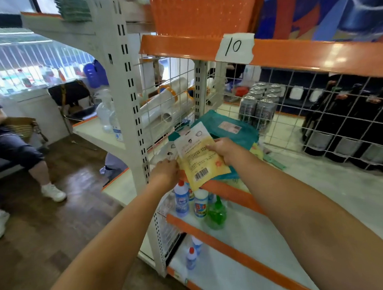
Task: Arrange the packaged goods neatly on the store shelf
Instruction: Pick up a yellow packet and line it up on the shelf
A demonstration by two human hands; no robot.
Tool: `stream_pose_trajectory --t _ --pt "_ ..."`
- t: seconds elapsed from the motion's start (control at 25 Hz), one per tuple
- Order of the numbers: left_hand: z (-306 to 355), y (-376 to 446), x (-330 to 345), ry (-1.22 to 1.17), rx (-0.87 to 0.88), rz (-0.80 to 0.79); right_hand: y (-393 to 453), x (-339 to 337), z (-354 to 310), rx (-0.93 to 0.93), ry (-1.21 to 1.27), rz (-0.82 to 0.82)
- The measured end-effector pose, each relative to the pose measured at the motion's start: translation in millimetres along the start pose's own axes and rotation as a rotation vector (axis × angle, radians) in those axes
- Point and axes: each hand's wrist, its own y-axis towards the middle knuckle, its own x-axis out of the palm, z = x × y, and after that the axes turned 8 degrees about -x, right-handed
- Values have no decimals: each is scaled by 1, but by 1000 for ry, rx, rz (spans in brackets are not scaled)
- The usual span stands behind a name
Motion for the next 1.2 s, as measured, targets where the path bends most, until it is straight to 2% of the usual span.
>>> stream_pose_trajectory --t 0.12,0.24,0.52,0.76,0.96,1.2 --pt "2 -13 0 5 56 -20 -27 -14 5 32 48 20" --pt "9 -34 5 5 148 -3 -62 -31 19 5 195 83" --pt "31 -103 30 71 250 -47 -143 -56 89 44 464 214" --pt "26 -148 65 40 372 -88 -193 -54 142 68 572 259" --pt "34 -157 73 0 411 -120 -220 -51 164 79 640 280" --pt "46 -143 58 -1 565 -91 -229 -38 164 63 704 394"
